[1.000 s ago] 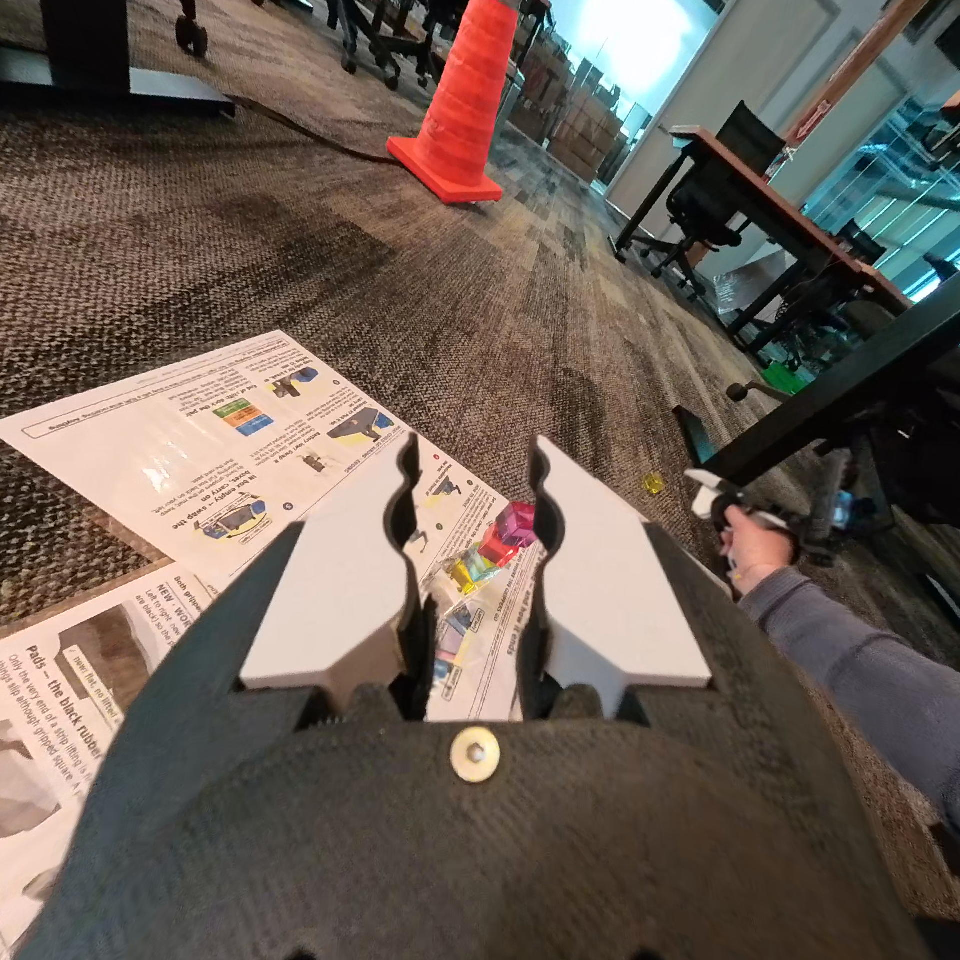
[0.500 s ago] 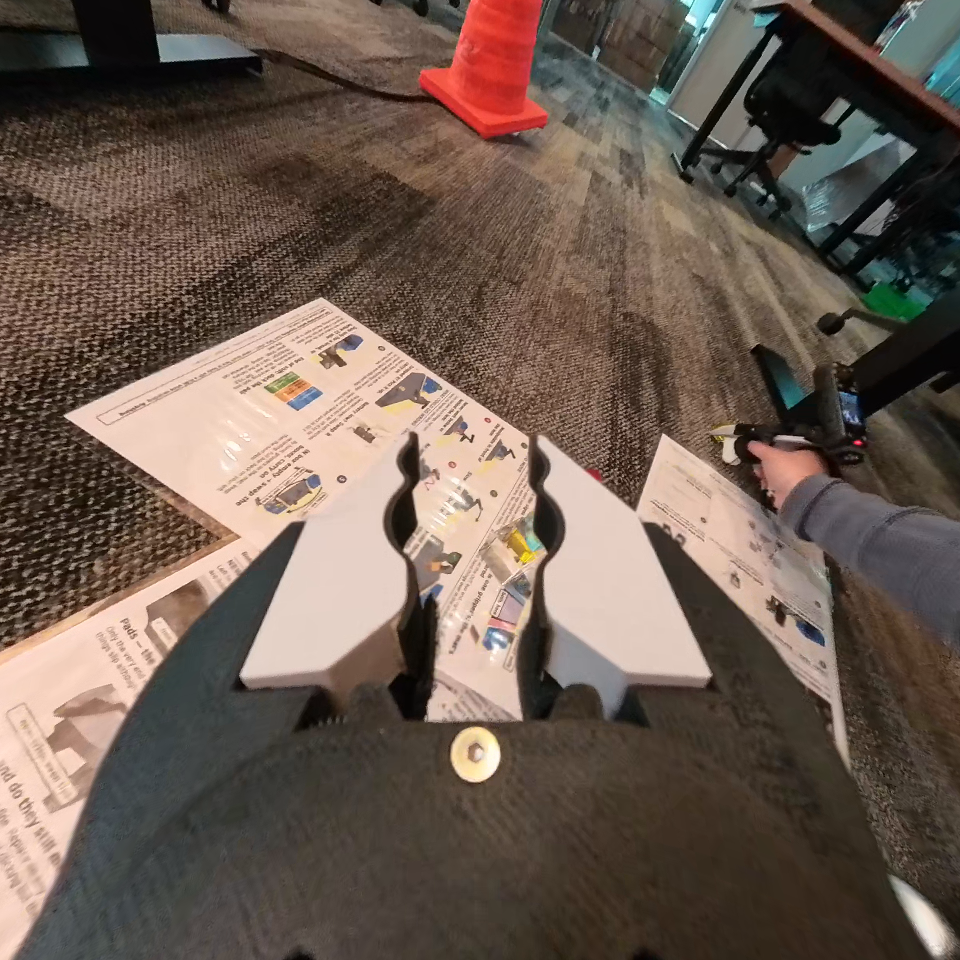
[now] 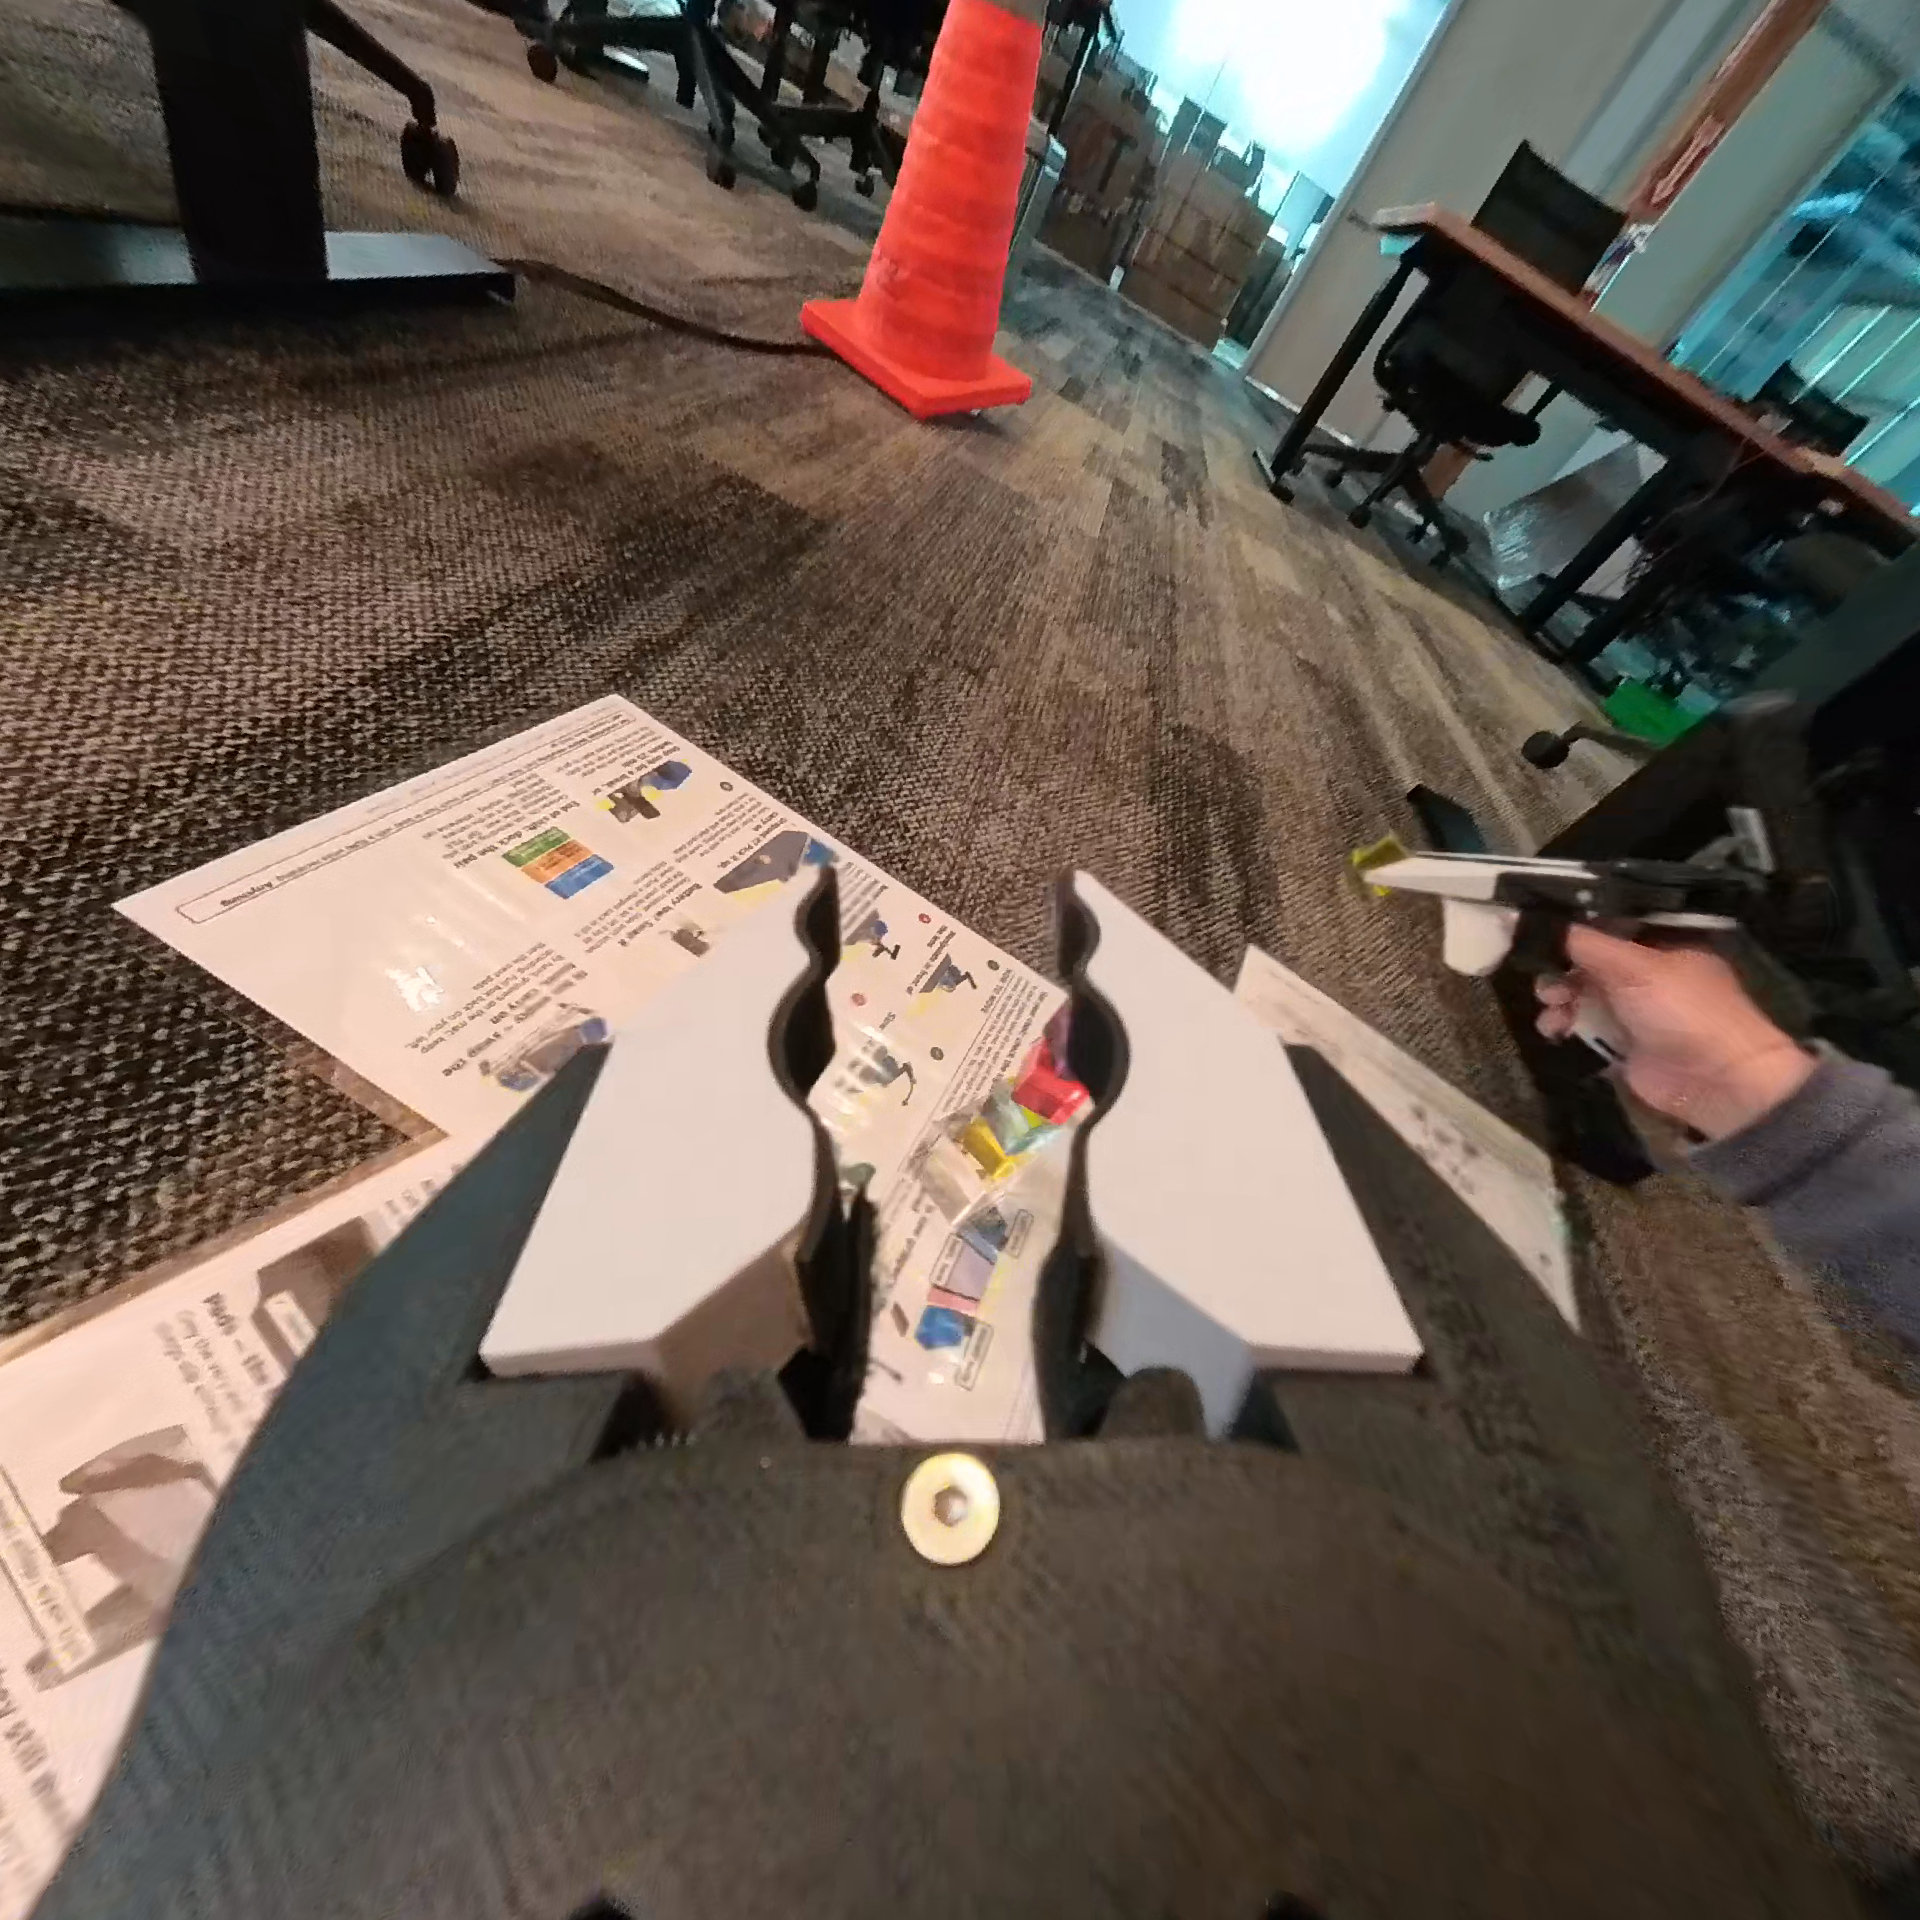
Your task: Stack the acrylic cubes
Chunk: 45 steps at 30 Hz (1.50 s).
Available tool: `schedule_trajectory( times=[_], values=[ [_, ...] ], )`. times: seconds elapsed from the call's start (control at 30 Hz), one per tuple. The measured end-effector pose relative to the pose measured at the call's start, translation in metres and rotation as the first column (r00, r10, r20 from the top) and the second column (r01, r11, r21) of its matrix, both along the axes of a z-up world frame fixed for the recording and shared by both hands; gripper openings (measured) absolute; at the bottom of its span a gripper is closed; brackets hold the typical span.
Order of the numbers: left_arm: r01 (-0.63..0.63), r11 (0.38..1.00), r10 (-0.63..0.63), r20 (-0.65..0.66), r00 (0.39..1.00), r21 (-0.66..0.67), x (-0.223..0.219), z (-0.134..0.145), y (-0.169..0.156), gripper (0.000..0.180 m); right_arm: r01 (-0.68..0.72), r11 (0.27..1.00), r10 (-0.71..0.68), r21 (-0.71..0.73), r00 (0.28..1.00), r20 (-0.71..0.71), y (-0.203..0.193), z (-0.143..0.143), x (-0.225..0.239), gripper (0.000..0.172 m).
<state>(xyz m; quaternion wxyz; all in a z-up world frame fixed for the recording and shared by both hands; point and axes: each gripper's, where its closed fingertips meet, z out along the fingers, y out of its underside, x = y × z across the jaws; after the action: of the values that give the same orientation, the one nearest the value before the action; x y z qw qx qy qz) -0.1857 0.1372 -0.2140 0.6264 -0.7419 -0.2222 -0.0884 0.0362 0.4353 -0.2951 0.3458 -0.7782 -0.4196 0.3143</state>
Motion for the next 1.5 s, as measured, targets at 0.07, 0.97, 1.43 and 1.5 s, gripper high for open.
schedule_trajectory(
  times=[0.07,0.97,1.43,1.5],
  values=[
    [0.009,1.000,-0.010,0.036,0.999,0.027,0.003,0.001,-0.001,0.040,-0.102,0.995,0.102,-0.001,0.994,-0.033,-0.051,0.042,-0.027,0.026],
    [0.198,0.979,-0.201,0.125,0.971,0.041,0.071,0.012,-0.011,0.040,-0.177,0.982,0.178,0.063,0.984,-0.001,-0.192,0.031,-0.076,0.026],
    [0.149,0.987,-0.153,0.063,0.986,0.068,0.057,0.024,-0.008,0.040,-0.339,0.939,0.324,0.061,0.930,0.177,-0.203,-0.004,-0.141,0.026],
    [0.138,0.988,-0.141,0.049,0.989,0.061,0.053,0.023,-0.009,0.040,-0.331,0.941,0.310,0.075,0.929,0.203,-0.203,-0.010,-0.142,0.026]
  ],
)
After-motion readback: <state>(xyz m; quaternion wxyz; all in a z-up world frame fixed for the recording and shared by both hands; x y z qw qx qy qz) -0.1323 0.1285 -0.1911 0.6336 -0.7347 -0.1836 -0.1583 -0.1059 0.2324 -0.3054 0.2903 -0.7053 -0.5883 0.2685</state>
